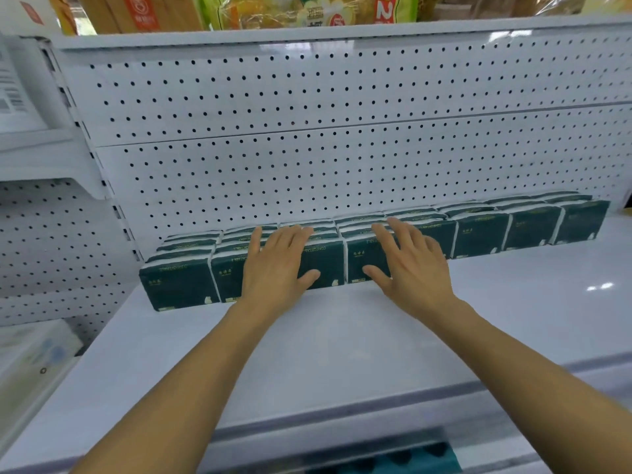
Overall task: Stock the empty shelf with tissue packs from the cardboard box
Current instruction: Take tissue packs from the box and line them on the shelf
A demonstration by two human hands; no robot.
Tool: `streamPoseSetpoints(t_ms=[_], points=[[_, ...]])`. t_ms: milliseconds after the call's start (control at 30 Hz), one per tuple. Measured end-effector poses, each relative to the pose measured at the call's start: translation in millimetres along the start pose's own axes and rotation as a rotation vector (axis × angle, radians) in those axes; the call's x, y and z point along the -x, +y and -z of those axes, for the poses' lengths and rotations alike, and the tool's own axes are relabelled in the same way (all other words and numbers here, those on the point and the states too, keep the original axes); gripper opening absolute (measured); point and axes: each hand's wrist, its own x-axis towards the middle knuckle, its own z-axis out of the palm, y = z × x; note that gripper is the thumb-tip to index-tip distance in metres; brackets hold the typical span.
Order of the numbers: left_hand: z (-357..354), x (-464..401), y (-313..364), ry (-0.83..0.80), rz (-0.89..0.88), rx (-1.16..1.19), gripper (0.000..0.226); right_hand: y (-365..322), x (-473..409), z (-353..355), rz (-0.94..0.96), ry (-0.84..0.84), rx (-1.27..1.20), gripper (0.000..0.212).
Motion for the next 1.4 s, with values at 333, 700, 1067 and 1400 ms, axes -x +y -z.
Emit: streamPoseSetpoints(t_ms=[333,700,1067,1400], points=[[49.1,148.2,14.1,0.224,0.057,0.112,0.069,-62.8,98.2,37.6,0.196,0.167,-0.369,0.052],[67.3,326.1,-41.7,0.073,0.106,0.056,0.061,-186.8,199.6,52.4,0.49,0.072,-0.493,0.045],[69.1,544.4,-138.4,-0.242,0.382,0.119,0.057,-364.1,337.3,22.0,0.557,-0.253,-0.616,0.039],[10.5,682.6,-155.3,-0.704,0.581,0.326,0.051,-409.7,471.6,-30.8,0.525,-0.881,-0.505,0.031]])
